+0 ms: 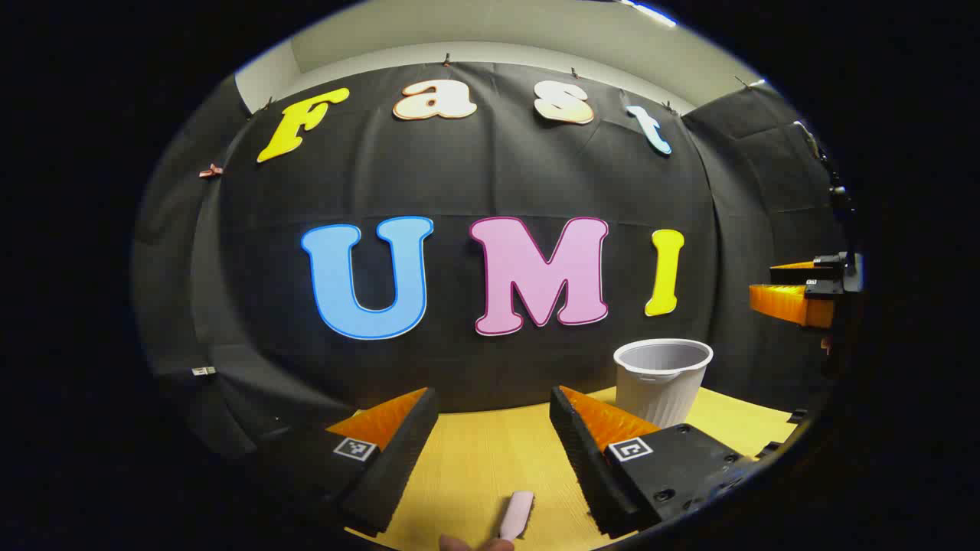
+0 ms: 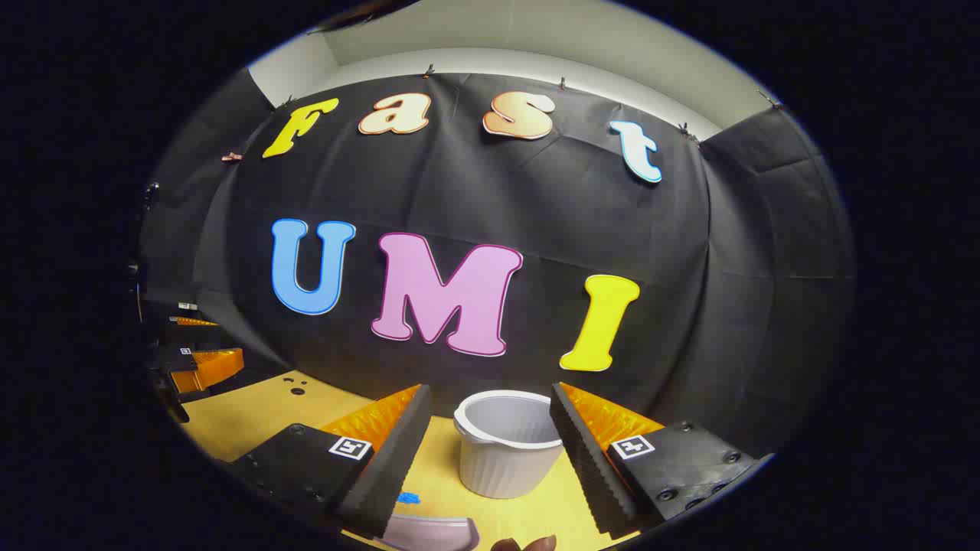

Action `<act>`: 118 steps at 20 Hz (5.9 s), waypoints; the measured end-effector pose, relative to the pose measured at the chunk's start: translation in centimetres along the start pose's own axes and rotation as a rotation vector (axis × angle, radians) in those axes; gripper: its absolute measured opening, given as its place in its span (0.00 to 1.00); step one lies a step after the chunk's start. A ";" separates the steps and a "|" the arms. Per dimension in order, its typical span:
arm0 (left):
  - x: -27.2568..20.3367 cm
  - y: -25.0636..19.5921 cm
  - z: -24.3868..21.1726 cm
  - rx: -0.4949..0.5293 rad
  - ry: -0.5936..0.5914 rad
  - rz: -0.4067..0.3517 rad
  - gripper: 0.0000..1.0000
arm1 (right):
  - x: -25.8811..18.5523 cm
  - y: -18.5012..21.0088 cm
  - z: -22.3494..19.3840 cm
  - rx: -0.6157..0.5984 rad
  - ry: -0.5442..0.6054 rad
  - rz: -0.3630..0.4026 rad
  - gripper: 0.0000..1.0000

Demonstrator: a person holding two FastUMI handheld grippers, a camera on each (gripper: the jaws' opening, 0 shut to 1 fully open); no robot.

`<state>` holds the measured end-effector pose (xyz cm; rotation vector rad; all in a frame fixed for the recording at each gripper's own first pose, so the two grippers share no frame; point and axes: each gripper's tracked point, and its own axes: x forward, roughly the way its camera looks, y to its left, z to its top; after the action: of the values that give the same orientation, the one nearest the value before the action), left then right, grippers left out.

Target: Pick up the small broom and dustpan from the desktop, sweep the trash into the dustpan with the broom, and then empty the trash into the garbage bin.

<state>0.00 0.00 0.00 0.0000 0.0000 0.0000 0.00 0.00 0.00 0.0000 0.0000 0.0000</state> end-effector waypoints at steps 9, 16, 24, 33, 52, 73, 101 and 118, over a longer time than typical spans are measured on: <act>-0.9 1.4 0.2 0.012 -0.021 -0.007 0.94 | -0.2 3.6 0.8 0.015 -0.017 0.050 0.97; -1.4 2.1 0.0 0.026 -0.018 -0.015 0.94 | -0.7 5.5 -0.5 0.022 0.028 0.088 0.97; -1.7 2.4 -2.7 0.016 0.041 -0.012 0.94 | -6.0 6.4 -11.9 0.063 0.427 0.193 0.97; -2.5 2.7 -5.5 0.033 0.100 -0.001 0.94 | -13.1 7.0 -27.5 -0.043 0.873 0.273 0.95; -3.5 5.5 -7.7 0.047 0.148 0.054 0.97 | -11.6 9.3 -40.5 0.017 1.272 0.277 0.66; -4.1 -0.5 -27.6 0.076 0.749 -0.190 0.97 | -11.3 5.2 -37.1 -0.091 1.167 0.404 0.35; 4.5 -3.6 -39.2 0.143 1.020 -0.248 0.27 | -13.7 1.9 -36.3 -0.218 1.378 0.517 0.32; 10.0 -14.5 -38.7 0.299 1.029 -0.666 0.29 | -11.6 1.6 -38.0 -0.232 1.437 0.583 0.35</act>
<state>9.95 -14.52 -38.75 0.2991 1.0287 -0.6657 -11.56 1.59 -38.00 -0.2318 1.4372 0.5833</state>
